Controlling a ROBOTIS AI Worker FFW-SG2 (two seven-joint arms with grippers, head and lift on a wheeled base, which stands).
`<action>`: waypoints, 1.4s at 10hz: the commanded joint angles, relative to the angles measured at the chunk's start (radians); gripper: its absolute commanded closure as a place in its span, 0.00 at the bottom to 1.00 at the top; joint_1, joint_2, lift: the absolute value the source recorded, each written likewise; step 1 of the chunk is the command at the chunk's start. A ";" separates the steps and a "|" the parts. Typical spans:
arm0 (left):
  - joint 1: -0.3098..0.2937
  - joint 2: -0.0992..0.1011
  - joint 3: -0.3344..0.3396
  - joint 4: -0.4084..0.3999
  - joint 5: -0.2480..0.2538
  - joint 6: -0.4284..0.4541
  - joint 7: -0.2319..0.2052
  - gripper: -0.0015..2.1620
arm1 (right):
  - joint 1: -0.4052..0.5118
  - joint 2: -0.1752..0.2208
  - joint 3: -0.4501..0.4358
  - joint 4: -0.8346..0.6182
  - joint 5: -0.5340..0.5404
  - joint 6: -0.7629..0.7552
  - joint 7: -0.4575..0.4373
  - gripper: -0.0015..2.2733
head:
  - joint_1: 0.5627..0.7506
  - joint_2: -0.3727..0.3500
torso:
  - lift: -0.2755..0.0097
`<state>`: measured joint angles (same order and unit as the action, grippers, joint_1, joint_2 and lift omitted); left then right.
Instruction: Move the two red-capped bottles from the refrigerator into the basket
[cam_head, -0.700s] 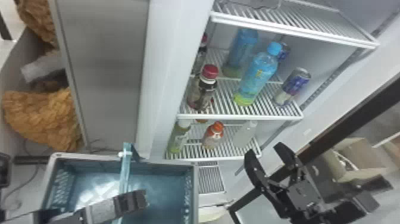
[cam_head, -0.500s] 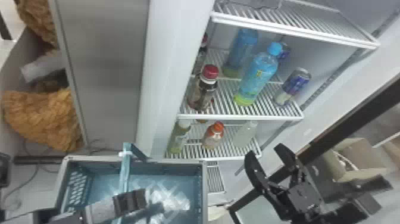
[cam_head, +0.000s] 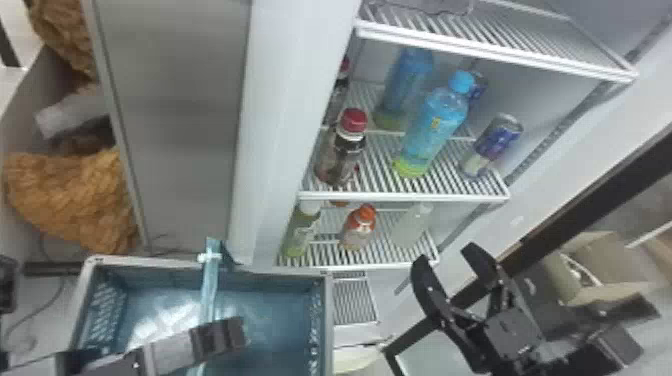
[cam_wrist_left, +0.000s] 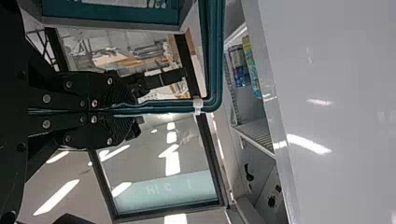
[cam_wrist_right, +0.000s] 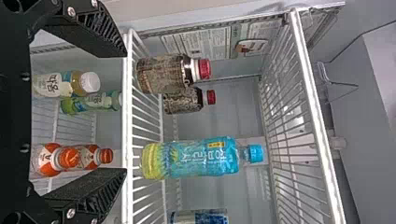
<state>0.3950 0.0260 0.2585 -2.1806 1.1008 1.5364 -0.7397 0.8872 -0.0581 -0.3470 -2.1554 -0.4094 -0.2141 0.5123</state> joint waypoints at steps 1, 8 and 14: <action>-0.002 0.000 -0.003 0.000 0.000 0.000 0.000 0.56 | -0.006 0.003 0.000 -0.001 0.011 0.000 0.000 0.06 | 0.70 0.03 | 0.97; -0.012 0.003 -0.013 0.007 0.002 0.000 0.002 0.56 | -0.124 0.003 0.044 0.012 0.056 0.047 -0.011 0.05 | 0.70 0.03 | 0.97; -0.022 0.006 -0.019 0.012 0.002 0.000 0.002 0.56 | -0.259 -0.017 0.122 0.058 0.094 0.113 -0.052 0.05 | 0.70 0.03 | 0.97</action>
<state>0.3738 0.0316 0.2403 -2.1684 1.1028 1.5364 -0.7378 0.6425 -0.0724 -0.2370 -2.1016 -0.3185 -0.1027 0.4609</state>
